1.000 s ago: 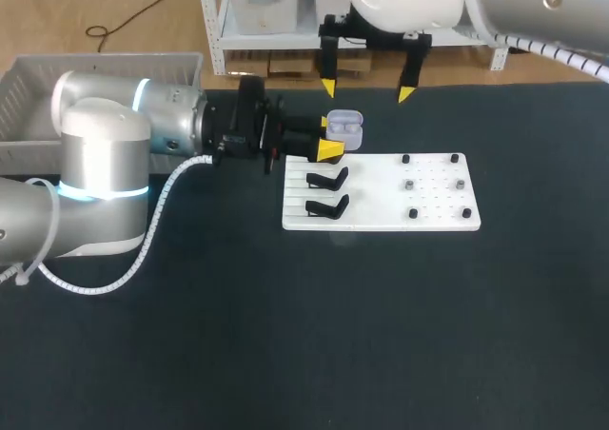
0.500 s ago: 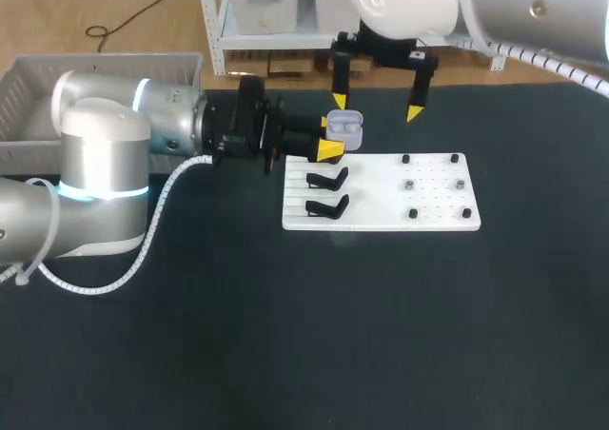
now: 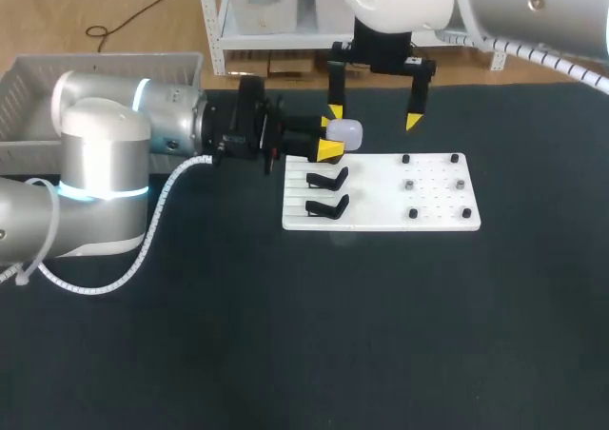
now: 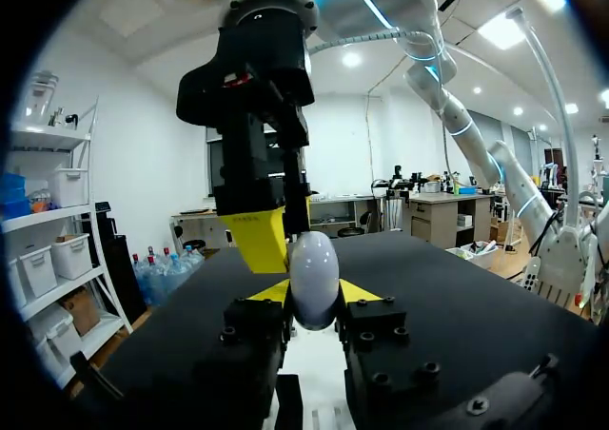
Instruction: Pick up each earbud case from the left stands, insert the matching earbuds, close the lid, and place the case in the box.
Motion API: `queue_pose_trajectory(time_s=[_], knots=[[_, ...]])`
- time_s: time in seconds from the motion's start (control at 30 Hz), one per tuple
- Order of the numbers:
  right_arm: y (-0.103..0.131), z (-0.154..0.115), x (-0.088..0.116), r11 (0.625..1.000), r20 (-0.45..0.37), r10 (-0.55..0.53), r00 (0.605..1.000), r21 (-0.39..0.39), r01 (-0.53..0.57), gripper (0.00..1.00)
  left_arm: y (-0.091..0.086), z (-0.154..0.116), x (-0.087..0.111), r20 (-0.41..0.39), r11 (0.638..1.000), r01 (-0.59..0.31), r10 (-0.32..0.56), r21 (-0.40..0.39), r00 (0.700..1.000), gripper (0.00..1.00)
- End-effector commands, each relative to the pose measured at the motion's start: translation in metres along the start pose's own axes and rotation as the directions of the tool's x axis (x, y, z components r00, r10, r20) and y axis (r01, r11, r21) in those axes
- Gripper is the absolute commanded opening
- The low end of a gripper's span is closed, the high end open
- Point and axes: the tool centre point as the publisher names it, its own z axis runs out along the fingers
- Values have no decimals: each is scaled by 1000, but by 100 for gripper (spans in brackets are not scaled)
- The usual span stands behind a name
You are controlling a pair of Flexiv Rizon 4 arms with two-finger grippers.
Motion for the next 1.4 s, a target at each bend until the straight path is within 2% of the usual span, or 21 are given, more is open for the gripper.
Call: queue_pose_trajectory(time_s=[0.03, 0.17, 0.27, 0.33, 0.43, 0.57, 0.63, 0.67, 0.7, 0.77, 0.93, 1.0, 1.1, 1.23, 1.37, 1.4], knots=[[-9, -5, 6, 1000, 45, 18, 999, -21, -18, 100, -2, 0, 0, 1, 1000, -3, 3, -5, 1000, 0], [-15, -32, 10, 999, 207, 35, 978, -44, -26, 100, -2, 0, 0, 1, 1000, -3, 3, -5, 1000, 0], [-20, -57, 21, 991, 302, -79, 950, -83, 109, 100, -2, 0, 0, 1, 1000, -3, 3, -5, 1000, 0], [-23, -72, 31, 964, 350, -188, 918, -111, 240, 100, -2, 0, 0, 1, 1000, -3, 3, -5, 1000, 0], [-28, -89, 45, 934, 407, -231, 884, -161, 318, 100, -2, 0, 0, 1, 1000, -3, 3, -5, 1000, 0], [-35, -97, 56, 880, 452, -278, 848, -234, 413, 100, -11, -14, -13, -7, 998, 49, -49, -35, 999, 0], [-37, -99, 60, 852, 452, -292, 843, -277, 444, 100, -15, -21, -20, -7, 995, 79, -80, -58, 997, 0], [-37, -99, 60, 852, 452, -292, 843, -277, 444, 100, -17, -25, -24, -16, 992, 94, -96, -82, 995, 0], [-37, -99, 60, 852, 452, -292, 843, -277, 444, 100, -17, -31, -25, -42, 981, 130, -137, -142, 990, 0], [-37, -99, 60, 852, 452, -292, 843, -277, 444, 100, -16, -44, -30, -18, 961, 191, -198, -200, 980, 0], [-37, -99, 60, 852, 452, -292, 843, -277, 444, 100, -11, -81, -51, -23, 930, 179, -196, -321, 980, 0], [-37, -99, 60, 852, 452, -292, 843, -277, 444, 100, -8, -96, -58, 7, 913, 190, -201, -361, 980, 0], [-37, -99, 60, 852, 452, -292, 843, -277, 444, 100, -4, -120, -68, 8, 892, 174, -188, -418, 982, 0], [-37, -99, 60, 852, 452, -292, 843, -277, 444, 100, 8, -156, -69, 14, 837, 174, -196, -518, 981, 0], [-37, -99, 60, 852, 452, -292, 843, -277, 444, 100, 24, -195, -58, -8, 776, 160, -209, -611, 978, 0], [-37, -99, 60, 852, 452, -292, 843, -277, 444, 100, 29, -205, -55, -48, 764, 131, -207, -631, 977, 0]])
